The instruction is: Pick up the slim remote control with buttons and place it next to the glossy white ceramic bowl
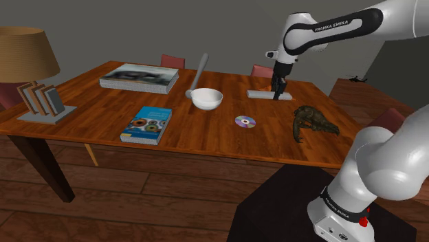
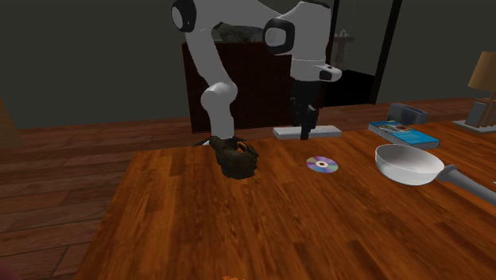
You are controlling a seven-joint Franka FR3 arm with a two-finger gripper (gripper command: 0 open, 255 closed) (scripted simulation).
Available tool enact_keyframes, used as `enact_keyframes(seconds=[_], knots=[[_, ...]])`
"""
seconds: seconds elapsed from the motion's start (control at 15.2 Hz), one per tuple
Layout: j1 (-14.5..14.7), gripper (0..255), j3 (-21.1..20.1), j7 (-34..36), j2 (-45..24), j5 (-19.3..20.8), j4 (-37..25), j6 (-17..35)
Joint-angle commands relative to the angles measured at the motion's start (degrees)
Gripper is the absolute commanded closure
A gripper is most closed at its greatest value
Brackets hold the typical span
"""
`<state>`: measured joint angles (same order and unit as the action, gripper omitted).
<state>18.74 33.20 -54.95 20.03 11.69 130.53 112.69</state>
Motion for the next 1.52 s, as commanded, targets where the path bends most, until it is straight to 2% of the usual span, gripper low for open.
enact_keyframes(seconds=[0.0, 0.33, 0.66, 1.45], knots=[[1.6, 255, 1.2, -1.5, -5.5, -2.8, -4.9, 0.3], [3.3, 255, 3.7, -6.4, -19.0, -11.0, -17.2, -0.5], [1.0, 255, 3.8, -11.0, -33.4, -20.1, -32.4, -4.3], [0.4, 255, 2.8, -12.4, -36.0, -22.1, -26.1, 4.0]])
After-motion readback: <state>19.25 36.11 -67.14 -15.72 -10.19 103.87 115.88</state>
